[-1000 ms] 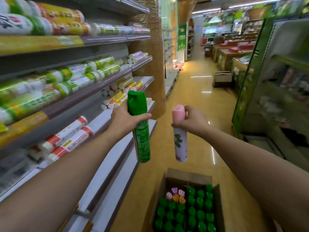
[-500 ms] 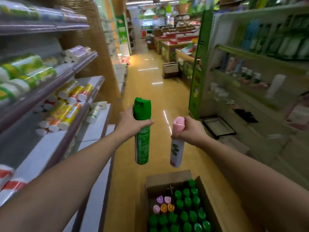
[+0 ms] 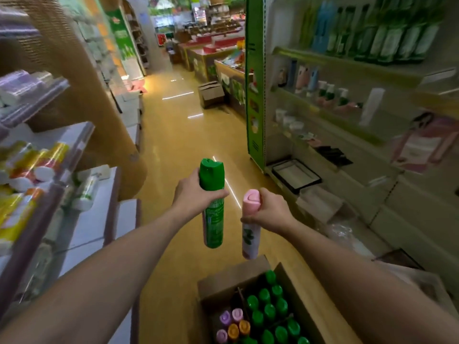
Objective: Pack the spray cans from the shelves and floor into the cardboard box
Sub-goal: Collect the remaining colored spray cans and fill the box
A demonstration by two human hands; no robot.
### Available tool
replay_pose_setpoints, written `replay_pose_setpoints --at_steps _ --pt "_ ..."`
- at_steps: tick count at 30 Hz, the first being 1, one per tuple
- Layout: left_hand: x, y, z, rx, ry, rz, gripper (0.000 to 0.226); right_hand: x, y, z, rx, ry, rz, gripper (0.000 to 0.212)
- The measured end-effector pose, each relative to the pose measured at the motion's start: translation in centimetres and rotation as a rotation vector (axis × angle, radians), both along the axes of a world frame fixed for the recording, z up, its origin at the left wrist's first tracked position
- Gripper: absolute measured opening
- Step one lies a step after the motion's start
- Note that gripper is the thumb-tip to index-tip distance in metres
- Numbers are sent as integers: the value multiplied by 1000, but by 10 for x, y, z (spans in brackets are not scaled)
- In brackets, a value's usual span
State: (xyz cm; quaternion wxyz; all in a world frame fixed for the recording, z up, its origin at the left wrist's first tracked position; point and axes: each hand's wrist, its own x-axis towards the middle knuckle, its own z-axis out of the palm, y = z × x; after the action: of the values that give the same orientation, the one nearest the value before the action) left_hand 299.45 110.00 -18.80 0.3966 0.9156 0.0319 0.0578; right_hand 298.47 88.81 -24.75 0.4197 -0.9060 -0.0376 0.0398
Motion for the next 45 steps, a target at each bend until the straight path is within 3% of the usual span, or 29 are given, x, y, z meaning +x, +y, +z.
replay_pose_setpoints --at_steps 6,13,23,28,39,45 --pt "88 -18 -62 14 125 -155 73 46 -10 -44 -7 85 -145 57" --pt "185 -37 -173 34 291 -522 75 50 10 -128 23 269 -589 50" --pt "194 -65 -261 152 428 -990 80 3 80 -220 157 453 -1061 46" --pt "170 -66 -323 290 435 -1076 73 -22 123 -293 302 432 -1187 45" --pt "154 -66 -479 339 470 -1066 79 -61 237 -435 421 536 -1263 44" --pt "162 -68 -550 371 535 -1181 86 -50 300 -486 413 588 -1500 37"
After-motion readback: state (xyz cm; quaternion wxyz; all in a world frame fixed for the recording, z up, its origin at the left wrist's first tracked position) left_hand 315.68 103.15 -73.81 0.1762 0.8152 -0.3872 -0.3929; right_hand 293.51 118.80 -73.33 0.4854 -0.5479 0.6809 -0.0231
